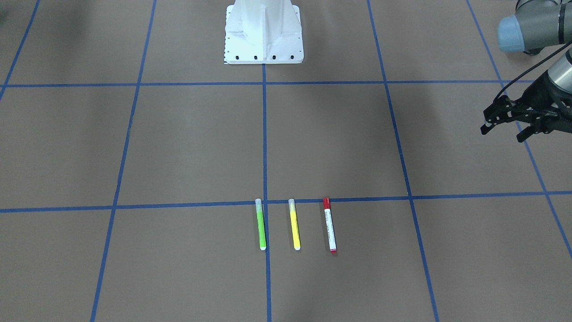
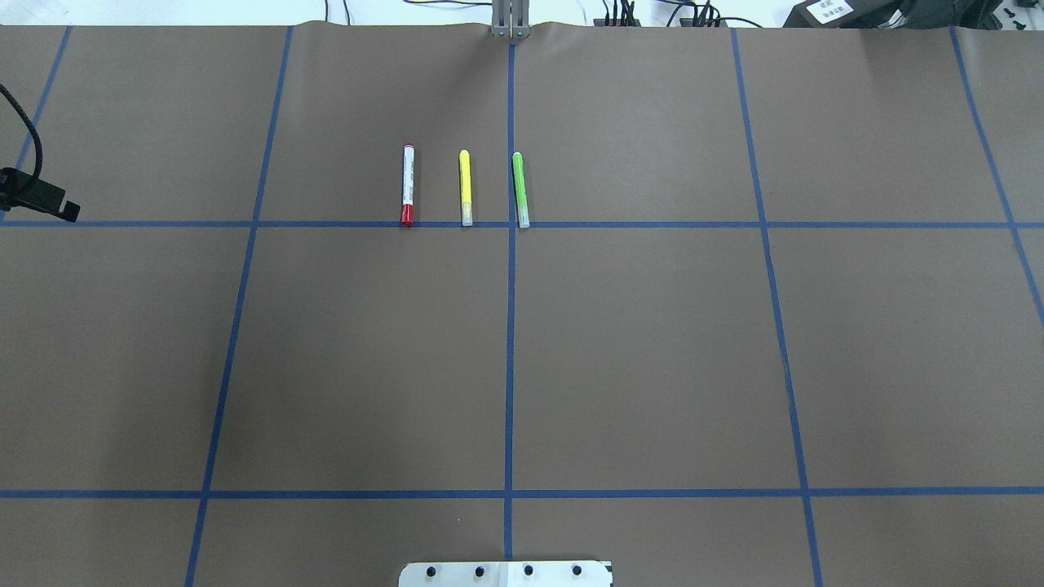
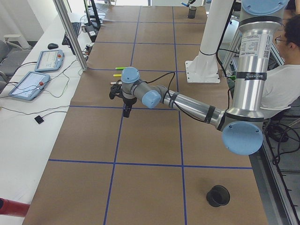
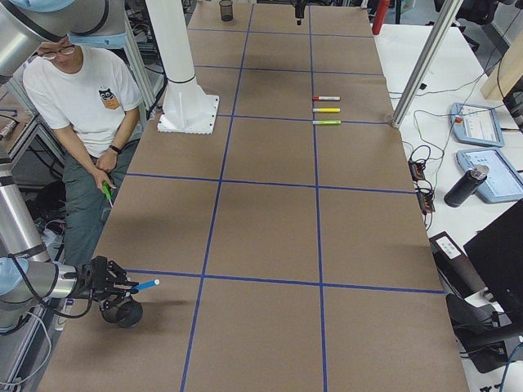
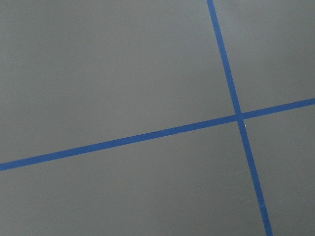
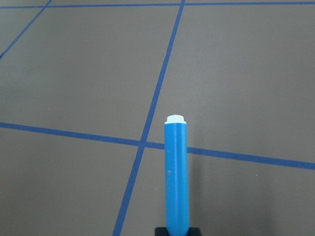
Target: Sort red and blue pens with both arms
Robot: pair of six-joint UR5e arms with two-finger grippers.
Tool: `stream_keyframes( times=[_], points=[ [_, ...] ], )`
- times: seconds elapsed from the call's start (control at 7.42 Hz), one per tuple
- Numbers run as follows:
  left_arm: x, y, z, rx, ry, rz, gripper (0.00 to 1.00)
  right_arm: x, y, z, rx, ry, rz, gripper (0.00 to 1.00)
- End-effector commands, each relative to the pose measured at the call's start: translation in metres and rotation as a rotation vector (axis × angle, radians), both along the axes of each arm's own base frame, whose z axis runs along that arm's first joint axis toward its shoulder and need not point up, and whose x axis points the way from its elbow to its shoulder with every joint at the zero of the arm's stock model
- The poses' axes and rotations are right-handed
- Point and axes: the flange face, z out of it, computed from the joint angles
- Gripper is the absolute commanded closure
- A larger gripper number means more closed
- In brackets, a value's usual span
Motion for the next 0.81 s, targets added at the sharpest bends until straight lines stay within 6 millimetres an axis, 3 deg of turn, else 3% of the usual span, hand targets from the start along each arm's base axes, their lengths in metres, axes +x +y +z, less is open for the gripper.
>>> stream_keyframes(
  times=[0.0,0.67],
  points=[
    [-0.0002,0.0003,-0.0015,0.003,0.001,0.000,0.00,-0.0062,0.0016,0.0038,0.016,-0.001,0.002,1.00],
    [-0.0004,0.0010,-0.0049,-0.013,0.009,-0.019,0.00,-0.0074,0.0113,0.0032,0.015,0.005,0.000,1.00]
  ],
)
